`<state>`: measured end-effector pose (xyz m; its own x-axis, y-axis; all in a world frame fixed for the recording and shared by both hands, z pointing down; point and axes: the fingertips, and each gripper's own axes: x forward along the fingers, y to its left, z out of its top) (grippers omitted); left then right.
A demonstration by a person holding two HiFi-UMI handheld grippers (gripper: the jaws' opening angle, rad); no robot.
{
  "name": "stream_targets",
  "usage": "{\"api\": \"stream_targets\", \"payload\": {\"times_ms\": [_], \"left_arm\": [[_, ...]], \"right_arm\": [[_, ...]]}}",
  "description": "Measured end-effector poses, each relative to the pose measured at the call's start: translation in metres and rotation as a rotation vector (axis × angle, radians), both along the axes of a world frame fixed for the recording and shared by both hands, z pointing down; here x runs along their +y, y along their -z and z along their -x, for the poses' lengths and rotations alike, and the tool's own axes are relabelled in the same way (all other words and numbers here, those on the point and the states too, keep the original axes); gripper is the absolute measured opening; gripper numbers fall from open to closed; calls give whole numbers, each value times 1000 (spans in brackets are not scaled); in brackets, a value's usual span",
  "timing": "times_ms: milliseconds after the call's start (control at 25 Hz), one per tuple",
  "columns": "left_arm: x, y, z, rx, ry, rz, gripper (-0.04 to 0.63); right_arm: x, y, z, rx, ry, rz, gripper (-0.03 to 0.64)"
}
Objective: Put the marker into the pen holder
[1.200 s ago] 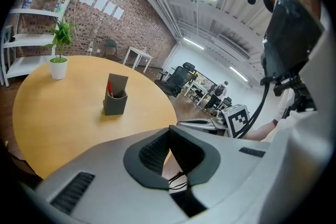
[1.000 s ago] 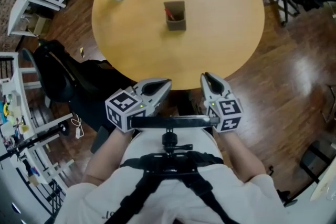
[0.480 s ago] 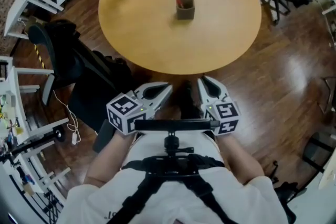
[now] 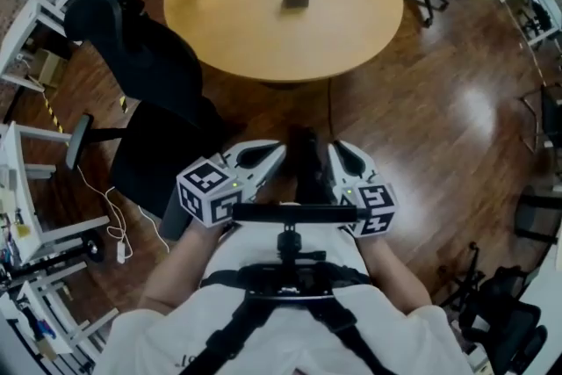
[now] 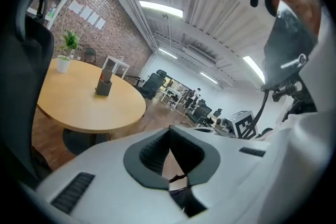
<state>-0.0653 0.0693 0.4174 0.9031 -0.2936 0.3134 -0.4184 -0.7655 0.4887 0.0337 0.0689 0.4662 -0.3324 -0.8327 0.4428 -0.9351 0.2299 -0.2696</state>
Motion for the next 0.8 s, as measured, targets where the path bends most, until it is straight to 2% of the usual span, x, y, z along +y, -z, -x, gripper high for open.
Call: {"api": "stream_targets", "payload": {"times_ms": [320,480,800], "left_arm": [[66,8,19,5,3,-21,-6],[79,13,9,-2,29,-46,-6],[103,11,-22,3,46,14,-6]], "right_arm": [[80,7,12,-18,-34,4,34],[93,12,-2,11,-14,24,34],[107,24,-25,21,42,30,34]]}}
